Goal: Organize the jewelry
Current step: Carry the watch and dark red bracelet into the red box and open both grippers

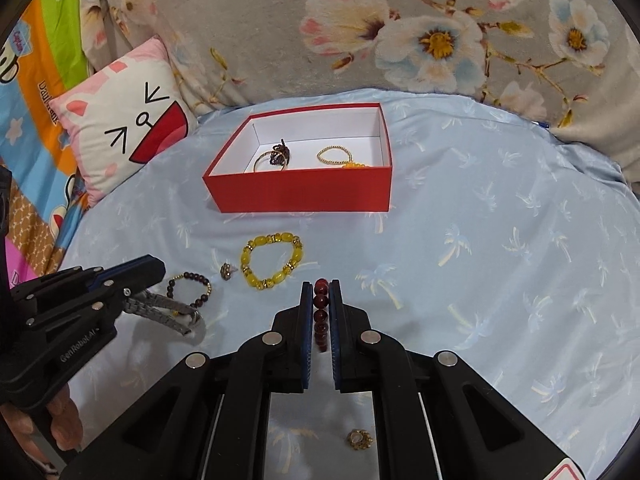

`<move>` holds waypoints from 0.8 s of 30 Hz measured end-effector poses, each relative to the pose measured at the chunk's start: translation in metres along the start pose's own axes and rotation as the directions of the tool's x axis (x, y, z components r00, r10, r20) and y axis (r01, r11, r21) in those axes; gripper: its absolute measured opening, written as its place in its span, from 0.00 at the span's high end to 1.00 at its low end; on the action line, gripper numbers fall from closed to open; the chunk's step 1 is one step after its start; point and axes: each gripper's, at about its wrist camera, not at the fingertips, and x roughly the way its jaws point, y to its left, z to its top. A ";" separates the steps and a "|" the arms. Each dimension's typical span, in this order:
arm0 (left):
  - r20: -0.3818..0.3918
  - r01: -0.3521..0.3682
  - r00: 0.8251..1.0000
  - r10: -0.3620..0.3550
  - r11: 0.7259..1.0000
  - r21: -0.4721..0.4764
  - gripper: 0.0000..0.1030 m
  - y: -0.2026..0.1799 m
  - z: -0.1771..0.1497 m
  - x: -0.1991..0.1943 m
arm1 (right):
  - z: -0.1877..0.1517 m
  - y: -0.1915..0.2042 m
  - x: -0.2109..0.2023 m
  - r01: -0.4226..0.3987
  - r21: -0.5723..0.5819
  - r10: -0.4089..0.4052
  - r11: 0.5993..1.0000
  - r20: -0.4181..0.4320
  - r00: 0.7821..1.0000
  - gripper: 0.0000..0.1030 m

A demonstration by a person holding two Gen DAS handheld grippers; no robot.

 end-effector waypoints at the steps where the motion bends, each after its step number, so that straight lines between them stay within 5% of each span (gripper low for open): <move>1: 0.004 0.003 1.000 -0.003 1.000 -0.002 0.95 0.001 0.003 -0.001 | 0.002 -0.001 0.000 -0.012 0.006 0.012 1.000 -0.001 1.000 0.93; 13: 0.082 -0.021 0.996 0.019 0.999 0.024 0.95 0.007 0.083 0.005 | 0.076 -0.002 -0.003 -0.046 -0.018 0.047 0.999 0.092 0.995 0.93; 24: 0.085 -0.016 0.996 0.017 1.000 -0.021 0.95 0.026 0.171 0.076 | 0.164 0.007 0.073 -0.086 -0.016 0.086 0.996 0.049 0.995 0.93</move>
